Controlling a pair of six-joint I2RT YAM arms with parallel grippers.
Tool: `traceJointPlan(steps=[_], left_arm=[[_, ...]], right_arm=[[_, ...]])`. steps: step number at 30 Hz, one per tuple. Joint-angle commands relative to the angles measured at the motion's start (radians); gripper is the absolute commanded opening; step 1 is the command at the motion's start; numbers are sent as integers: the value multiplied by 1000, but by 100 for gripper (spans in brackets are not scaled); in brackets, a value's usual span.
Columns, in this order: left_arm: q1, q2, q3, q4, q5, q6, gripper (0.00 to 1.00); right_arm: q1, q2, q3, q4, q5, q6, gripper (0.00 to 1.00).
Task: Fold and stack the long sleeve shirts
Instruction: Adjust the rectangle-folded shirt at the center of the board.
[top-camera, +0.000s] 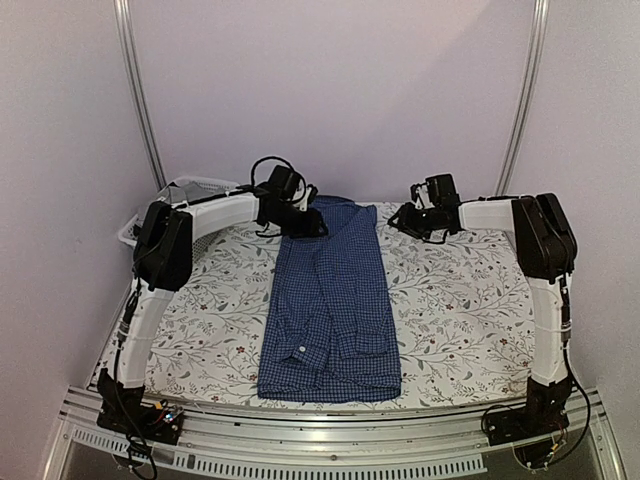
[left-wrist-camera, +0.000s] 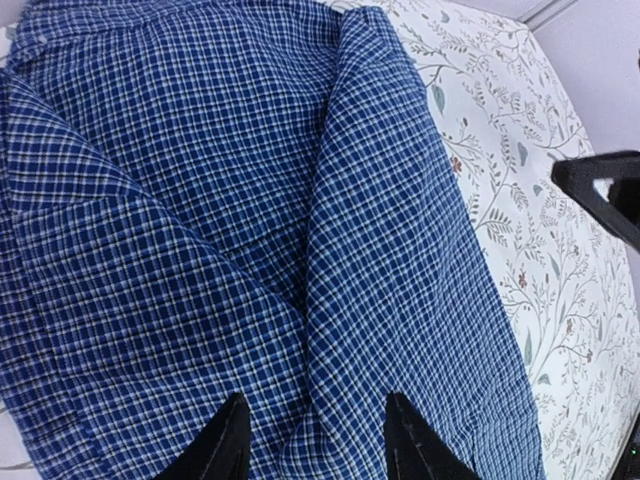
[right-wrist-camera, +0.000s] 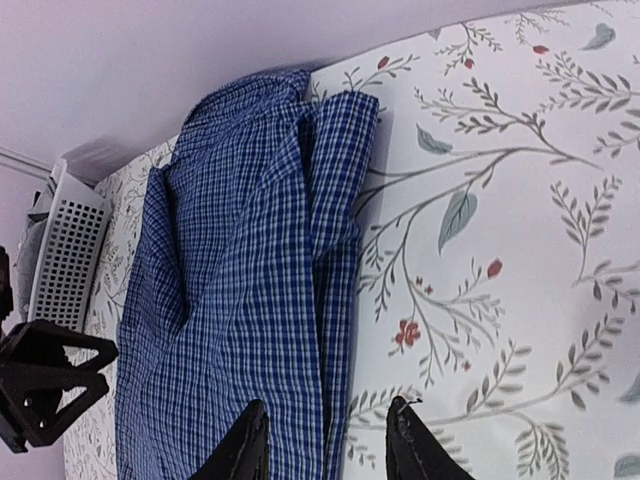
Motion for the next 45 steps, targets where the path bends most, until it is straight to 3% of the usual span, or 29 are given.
traceJointPlan(steps=[1,9,21,26,30,39,45], left_arm=[[0,-4,15,-29,13,13,46],[-20,-128,-127,-9,34,0,45],[-112,-321,-338,16,32,-12,45],[-128,-363,-370,-5,32,-11,44],[-130,-401,-410,-3,28,-10,44],[-129,-453,-494,20,29,-8,44],[-126,-463,-519,23,23,-14,44]], right_arm=[[-24,197,243,30,-93,-16,38],[-28,465,570,23,-157,50,38],[-25,607,707,93,-171,154,30],[-22,637,751,107,-186,200,18],[-21,638,766,105,-165,205,0],[-27,575,837,57,-103,93,2],[-32,566,834,-16,-125,65,35]])
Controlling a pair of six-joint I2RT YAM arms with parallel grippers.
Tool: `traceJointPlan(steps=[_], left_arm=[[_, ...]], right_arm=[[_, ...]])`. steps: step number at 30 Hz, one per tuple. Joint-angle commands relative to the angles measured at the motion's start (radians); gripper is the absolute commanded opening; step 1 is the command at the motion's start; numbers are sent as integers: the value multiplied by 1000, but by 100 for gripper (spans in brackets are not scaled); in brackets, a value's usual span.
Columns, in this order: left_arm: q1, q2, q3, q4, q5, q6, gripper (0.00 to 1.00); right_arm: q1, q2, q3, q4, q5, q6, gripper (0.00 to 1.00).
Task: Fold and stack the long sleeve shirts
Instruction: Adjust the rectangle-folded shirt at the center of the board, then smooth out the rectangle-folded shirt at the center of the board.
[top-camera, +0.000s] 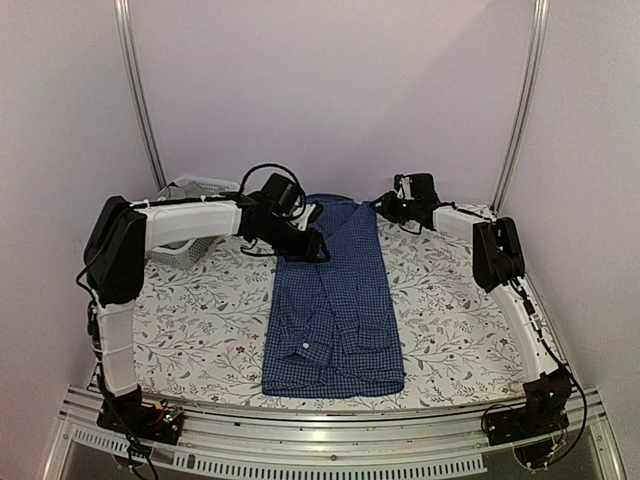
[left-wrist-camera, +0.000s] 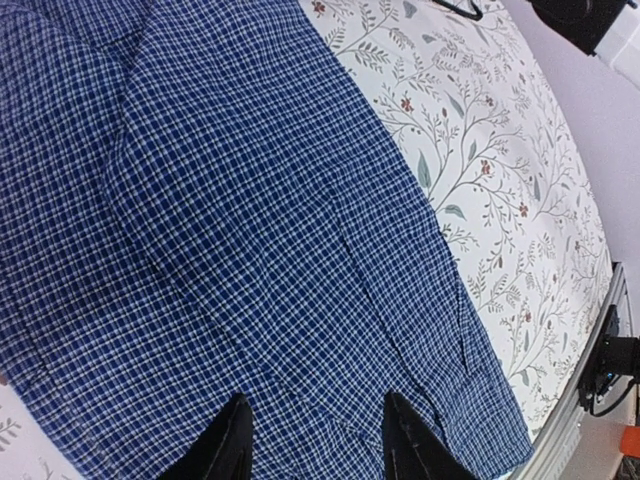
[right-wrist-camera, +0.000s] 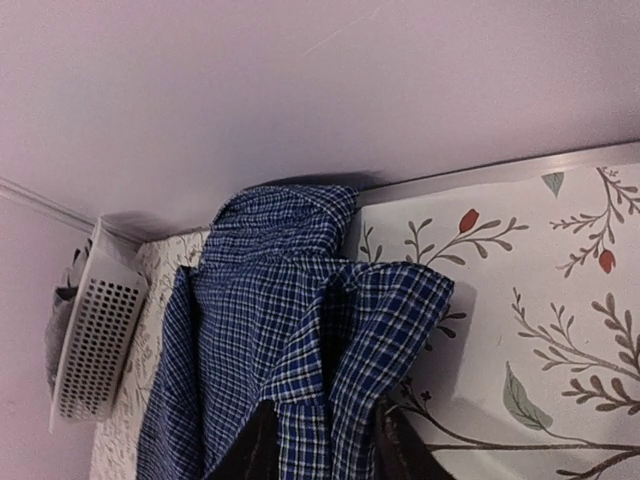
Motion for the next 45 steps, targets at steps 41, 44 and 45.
traceJointPlan(steps=[41,44,45], left_arm=[[-156,-439,-859,574,140,-503,29],[-171,-400,-867,569,119,-514,28],[-177,-388,-871,567,114,-521,27]], right_arm=[[534,-1300,-1606,2,212,194,32],[542,-1288,-1650,48,223,213,31],[542,-1282,-1663,53,227,219,31]])
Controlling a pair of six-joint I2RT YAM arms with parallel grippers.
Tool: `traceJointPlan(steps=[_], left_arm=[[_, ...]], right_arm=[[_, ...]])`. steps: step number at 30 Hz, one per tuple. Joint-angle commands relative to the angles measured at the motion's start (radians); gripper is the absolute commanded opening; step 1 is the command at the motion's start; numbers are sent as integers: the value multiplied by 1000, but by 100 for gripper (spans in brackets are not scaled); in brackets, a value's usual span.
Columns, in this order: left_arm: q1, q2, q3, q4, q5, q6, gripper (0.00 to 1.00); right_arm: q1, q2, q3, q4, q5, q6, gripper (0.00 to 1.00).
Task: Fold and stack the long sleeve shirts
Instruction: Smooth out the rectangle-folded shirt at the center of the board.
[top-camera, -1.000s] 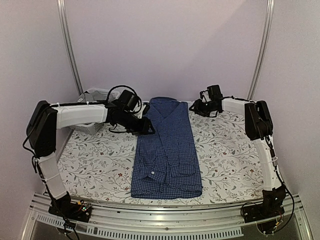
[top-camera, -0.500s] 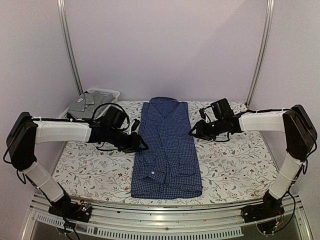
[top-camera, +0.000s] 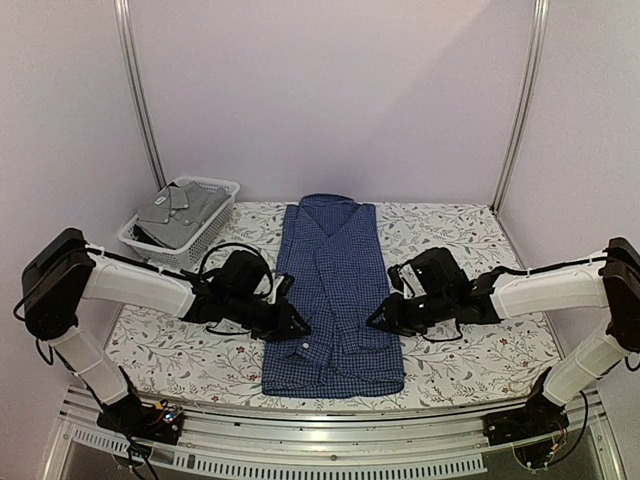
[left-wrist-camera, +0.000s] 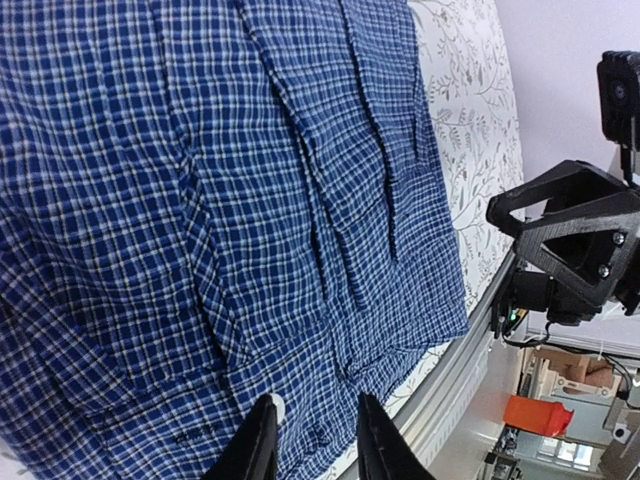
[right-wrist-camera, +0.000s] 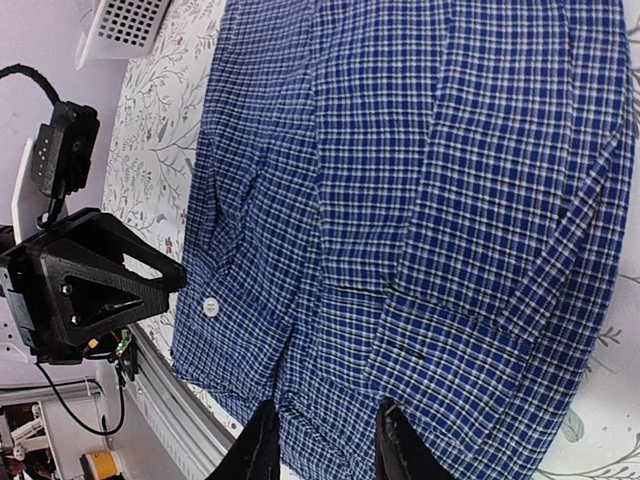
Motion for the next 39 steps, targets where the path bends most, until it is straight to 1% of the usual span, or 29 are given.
traceJointPlan(steps=[1,6,11,14,15,18,22,27,32,39], left_arm=[[-37,58,-23,50,-27,-39,27],[-53,115,-24,14,-52,-54,23],[-54,104,-21,-34,-79,-54,22],[-59,56,-9,-55,-89,-49,22],[-60,34,-4,-95,-95,-47,22],[-64,-45,-4,-147,-117,-47,24],[-62,-150,-36,-214,-159,-46,27],[-38,-221,-101,-243,-182,-44,31],[17,-249,-166,-221,-158,-27,36],[77,-241,-196,-177,-110,20,44]], right_arm=[[5,5,-62,67,51,62,30],[5,60,-86,88,34,70,29],[5,100,-86,75,21,68,28],[5,87,-89,51,24,62,28],[5,80,-90,36,27,60,28],[5,31,-107,-5,32,55,28],[5,-68,-153,-63,54,53,30],[5,-144,-209,-101,79,54,31],[0,-174,-224,-90,89,57,40],[-63,-129,-254,53,0,49,53]])
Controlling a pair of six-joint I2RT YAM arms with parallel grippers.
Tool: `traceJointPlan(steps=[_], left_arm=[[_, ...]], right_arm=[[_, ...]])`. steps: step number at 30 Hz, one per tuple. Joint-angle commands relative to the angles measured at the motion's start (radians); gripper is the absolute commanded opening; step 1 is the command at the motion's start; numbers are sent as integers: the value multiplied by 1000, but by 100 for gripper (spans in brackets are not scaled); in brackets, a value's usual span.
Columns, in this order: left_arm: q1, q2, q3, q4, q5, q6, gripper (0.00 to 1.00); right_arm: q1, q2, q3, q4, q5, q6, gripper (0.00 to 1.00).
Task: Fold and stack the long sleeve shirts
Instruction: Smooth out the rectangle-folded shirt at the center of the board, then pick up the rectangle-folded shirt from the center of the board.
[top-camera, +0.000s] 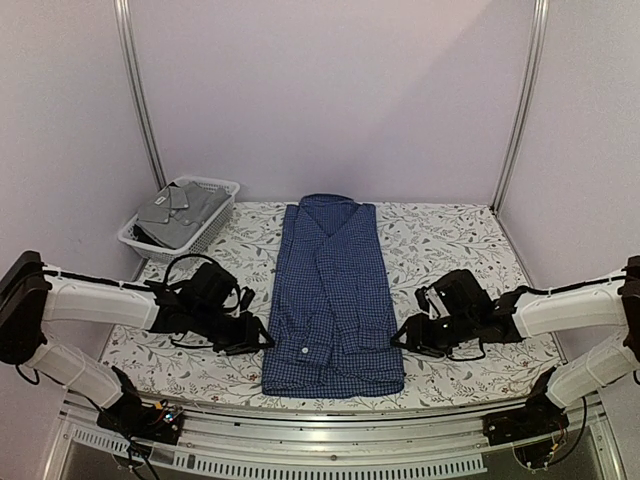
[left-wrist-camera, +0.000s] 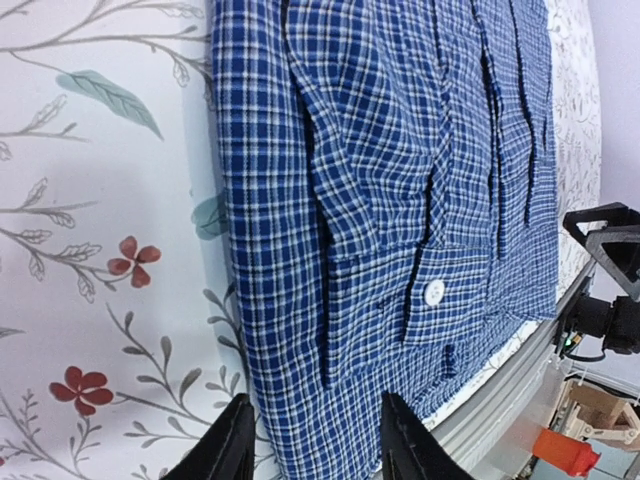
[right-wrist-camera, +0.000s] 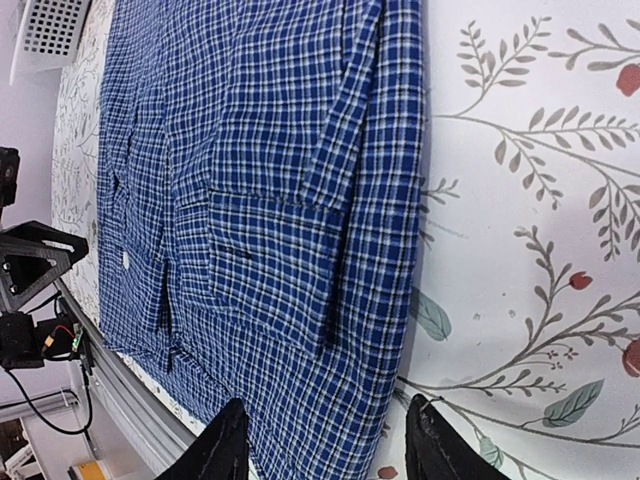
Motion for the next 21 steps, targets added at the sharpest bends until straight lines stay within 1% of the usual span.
traceJointPlan(steps=[1,4,13,19,21], left_arm=[[39,-5,-14,47,50,48,46],[58,31,-13,66,80,69,47],[59,149,4,98,141,92,48],[39,186,18,106,160,83,46],[34,195,23,101,160,77,42]], right_arm=[[-43,34,-27,117,-60,-2,54],[-54,71,-30,146,-79,-4,54],[-53,146,-70,233,-111,13,53],[-54,170,-75,264,-123,22,47],[-55,180,-70,270,-128,23,43]])
